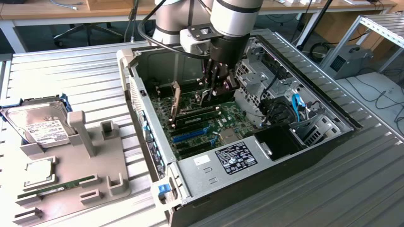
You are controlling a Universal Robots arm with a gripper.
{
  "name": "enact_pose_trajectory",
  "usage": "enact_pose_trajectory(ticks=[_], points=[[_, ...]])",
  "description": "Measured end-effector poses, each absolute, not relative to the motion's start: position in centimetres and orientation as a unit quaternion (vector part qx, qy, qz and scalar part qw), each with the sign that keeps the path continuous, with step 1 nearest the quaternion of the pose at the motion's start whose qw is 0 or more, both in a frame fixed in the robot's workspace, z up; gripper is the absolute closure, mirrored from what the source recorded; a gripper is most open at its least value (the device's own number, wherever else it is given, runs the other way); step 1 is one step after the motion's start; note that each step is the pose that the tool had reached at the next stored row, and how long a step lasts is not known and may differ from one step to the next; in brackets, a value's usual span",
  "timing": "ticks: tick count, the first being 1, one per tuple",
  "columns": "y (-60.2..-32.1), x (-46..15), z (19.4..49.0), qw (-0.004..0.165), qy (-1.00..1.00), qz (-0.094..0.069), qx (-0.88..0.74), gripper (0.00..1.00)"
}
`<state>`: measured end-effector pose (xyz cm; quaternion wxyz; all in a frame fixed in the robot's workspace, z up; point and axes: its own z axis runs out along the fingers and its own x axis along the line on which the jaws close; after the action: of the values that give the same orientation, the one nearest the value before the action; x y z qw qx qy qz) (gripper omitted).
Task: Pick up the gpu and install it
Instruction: 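Insert the gpu into the slot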
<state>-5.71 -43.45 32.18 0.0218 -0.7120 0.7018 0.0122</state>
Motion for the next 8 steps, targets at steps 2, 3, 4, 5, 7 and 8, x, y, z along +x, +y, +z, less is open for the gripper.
enact_pose_trajectory(ticks=[2,3,4,5,7,8], points=[[-43.49,-5.75,32.11,0.022,0.702,0.012,-0.712,0.74],[-43.51,-5.76,32.09,0.022,0.702,0.012,-0.712,0.74],[-43.52,-5.77,32.07,0.022,0.702,0.012,-0.712,0.74],[-43.54,-5.78,32.05,0.022,0.702,0.012,-0.712,0.74],[-43.57,-5.8,32.0,0.022,0.702,0.012,-0.712,0.74],[-43.58,-5.8,31.98,0.022,0.702,0.012,-0.712,0.74]])
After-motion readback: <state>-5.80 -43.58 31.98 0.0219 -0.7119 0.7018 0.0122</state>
